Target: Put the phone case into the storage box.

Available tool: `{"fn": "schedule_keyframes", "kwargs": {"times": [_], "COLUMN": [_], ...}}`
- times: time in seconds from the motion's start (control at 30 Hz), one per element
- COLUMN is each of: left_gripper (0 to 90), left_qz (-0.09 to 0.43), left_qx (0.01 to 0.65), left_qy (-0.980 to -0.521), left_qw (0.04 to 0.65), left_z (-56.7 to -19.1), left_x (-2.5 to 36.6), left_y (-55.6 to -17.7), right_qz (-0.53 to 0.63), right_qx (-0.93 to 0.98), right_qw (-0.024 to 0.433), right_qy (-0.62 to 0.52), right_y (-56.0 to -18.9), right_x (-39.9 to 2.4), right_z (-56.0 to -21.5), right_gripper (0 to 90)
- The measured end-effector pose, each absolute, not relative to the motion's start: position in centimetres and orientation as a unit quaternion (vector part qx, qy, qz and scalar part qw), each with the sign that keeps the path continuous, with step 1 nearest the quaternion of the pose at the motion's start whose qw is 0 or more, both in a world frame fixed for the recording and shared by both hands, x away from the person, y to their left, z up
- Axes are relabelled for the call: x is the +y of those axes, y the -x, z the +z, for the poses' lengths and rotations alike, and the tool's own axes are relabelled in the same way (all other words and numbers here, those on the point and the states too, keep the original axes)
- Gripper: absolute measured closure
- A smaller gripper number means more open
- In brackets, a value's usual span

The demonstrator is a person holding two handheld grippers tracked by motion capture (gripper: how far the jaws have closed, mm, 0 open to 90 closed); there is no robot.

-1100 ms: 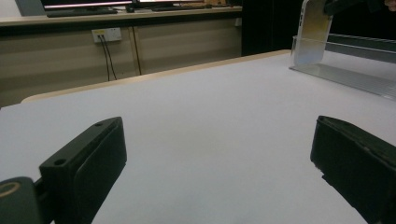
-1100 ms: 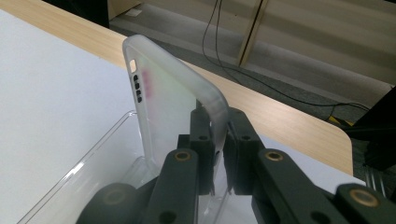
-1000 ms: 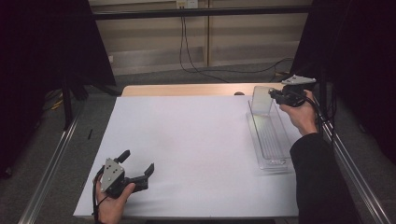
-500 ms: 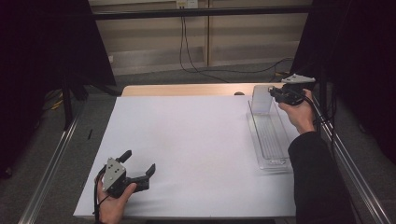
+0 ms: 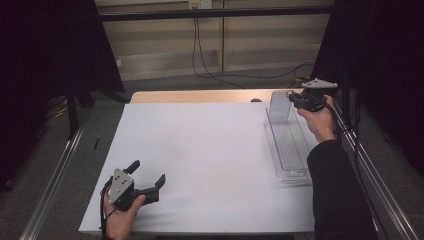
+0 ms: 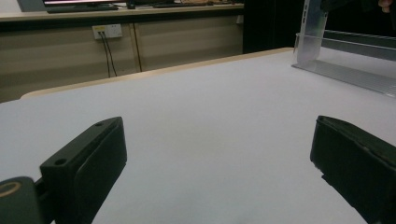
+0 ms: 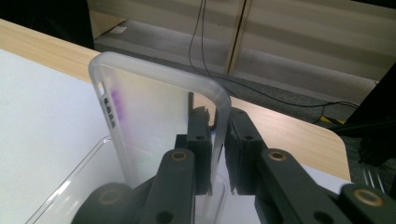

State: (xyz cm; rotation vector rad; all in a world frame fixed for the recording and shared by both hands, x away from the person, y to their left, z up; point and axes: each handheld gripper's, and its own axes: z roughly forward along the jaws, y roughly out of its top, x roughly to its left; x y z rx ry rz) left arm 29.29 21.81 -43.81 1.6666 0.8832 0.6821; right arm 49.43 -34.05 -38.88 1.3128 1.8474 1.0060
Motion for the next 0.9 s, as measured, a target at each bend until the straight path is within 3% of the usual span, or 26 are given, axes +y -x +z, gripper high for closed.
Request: {"fn": "schedule_keyframes", "kwargs": {"times": [0.3, 0.57, 0.9], "left_gripper": [3.6, 3.6, 3.6], "left_qz": [0.284, 0.285, 0.287], "left_qx": [0.368, 0.369, 0.366], "left_qy": [-0.703, -0.703, -0.704], "left_qw": [0.538, 0.537, 0.537], "left_z": [-43.8, -43.8, -43.8], "left_x": [21.7, 21.8, 21.8], "left_y": [-29.2, -29.2, -29.2], "right_qz": [0.387, 0.389, 0.395], "right_qx": [0.695, 0.683, 0.672], "right_qw": [0.321, 0.325, 0.324], "right_qy": [-0.514, -0.526, -0.537], "right_y": [-49.5, -49.4, -48.8], "right_x": [-34.2, -34.5, -35.3], "right_z": [-39.1, -39.0, -38.4], "right_gripper": [77.7, 64.1, 55.2]}}
